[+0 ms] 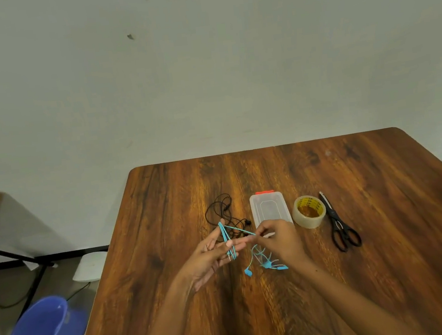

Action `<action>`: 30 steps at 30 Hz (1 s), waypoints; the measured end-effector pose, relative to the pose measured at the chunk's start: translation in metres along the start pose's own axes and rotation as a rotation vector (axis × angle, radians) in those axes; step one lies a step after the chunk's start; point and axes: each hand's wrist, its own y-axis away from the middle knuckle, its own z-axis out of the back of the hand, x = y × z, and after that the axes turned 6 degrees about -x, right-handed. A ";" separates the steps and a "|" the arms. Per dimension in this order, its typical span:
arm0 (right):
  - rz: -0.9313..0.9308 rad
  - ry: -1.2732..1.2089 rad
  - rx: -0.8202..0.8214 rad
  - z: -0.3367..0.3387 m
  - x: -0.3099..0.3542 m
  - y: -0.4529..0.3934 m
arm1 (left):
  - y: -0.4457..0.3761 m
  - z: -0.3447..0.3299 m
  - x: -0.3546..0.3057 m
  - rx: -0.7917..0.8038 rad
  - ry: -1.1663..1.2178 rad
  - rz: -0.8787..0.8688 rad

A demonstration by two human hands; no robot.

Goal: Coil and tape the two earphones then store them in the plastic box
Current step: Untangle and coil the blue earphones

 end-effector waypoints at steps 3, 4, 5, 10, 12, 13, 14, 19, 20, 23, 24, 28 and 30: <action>0.033 0.007 0.122 0.002 0.002 0.002 | -0.004 -0.001 0.000 -0.020 0.031 -0.024; 0.052 0.027 0.146 0.002 0.002 0.002 | -0.005 -0.001 0.000 -0.031 0.049 -0.031; 0.077 0.058 0.173 0.002 0.001 0.003 | -0.006 -0.001 0.000 -0.043 0.069 -0.038; 0.175 0.243 0.234 -0.008 0.001 0.011 | -0.012 0.001 0.003 -0.081 0.128 -0.056; 0.262 0.284 0.257 -0.012 0.002 0.015 | -0.014 0.002 0.004 -0.111 0.135 -0.061; 0.308 0.304 0.264 -0.015 0.003 0.018 | -0.015 0.002 0.005 -0.128 0.140 -0.061; 0.361 0.331 0.265 -0.017 0.004 0.020 | -0.016 0.002 0.006 -0.142 0.146 -0.060; 0.584 0.496 0.242 -0.024 0.010 0.018 | -0.017 -0.001 0.012 -0.154 -0.054 -0.057; 0.608 0.535 0.251 -0.024 0.011 0.016 | -0.017 -0.001 0.012 -0.138 -0.125 -0.053; 0.641 0.639 0.302 -0.020 0.013 0.012 | -0.017 -0.003 0.008 -0.062 -0.313 -0.036; 0.641 0.657 0.317 -0.018 0.014 0.011 | -0.017 -0.004 0.006 -0.035 -0.358 -0.030; 0.655 0.727 0.330 -0.013 0.018 0.007 | -0.020 -0.007 0.001 0.005 -0.475 -0.054; 0.645 0.752 0.322 -0.012 0.021 0.004 | -0.020 -0.009 -0.001 0.010 -0.511 -0.077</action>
